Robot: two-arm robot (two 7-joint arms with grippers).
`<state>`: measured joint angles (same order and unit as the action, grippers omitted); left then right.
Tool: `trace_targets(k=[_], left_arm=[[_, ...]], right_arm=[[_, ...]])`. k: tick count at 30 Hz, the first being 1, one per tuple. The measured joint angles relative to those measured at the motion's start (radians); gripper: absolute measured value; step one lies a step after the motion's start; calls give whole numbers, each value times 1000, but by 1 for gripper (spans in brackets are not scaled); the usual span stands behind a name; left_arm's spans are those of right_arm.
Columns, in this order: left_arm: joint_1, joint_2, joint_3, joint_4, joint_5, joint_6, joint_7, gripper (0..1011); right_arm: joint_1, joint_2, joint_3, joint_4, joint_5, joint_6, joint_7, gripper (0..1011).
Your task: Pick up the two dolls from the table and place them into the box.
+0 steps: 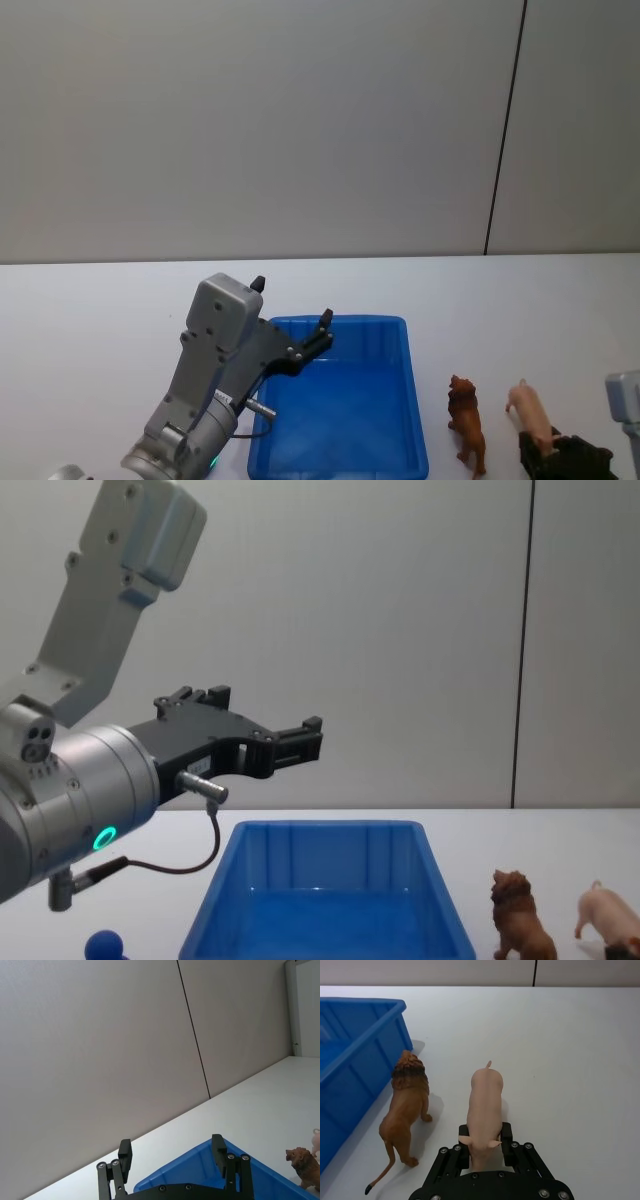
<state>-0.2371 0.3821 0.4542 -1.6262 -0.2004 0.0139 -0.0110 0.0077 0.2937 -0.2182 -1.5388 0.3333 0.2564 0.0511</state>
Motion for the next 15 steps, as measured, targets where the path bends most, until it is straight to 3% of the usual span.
trace_targets(k=[15], left_arm=[[0, 0, 0, 0, 0, 0, 0, 1001]], right_arm=[[8, -7, -6, -58, -59, -68, 8, 349]])
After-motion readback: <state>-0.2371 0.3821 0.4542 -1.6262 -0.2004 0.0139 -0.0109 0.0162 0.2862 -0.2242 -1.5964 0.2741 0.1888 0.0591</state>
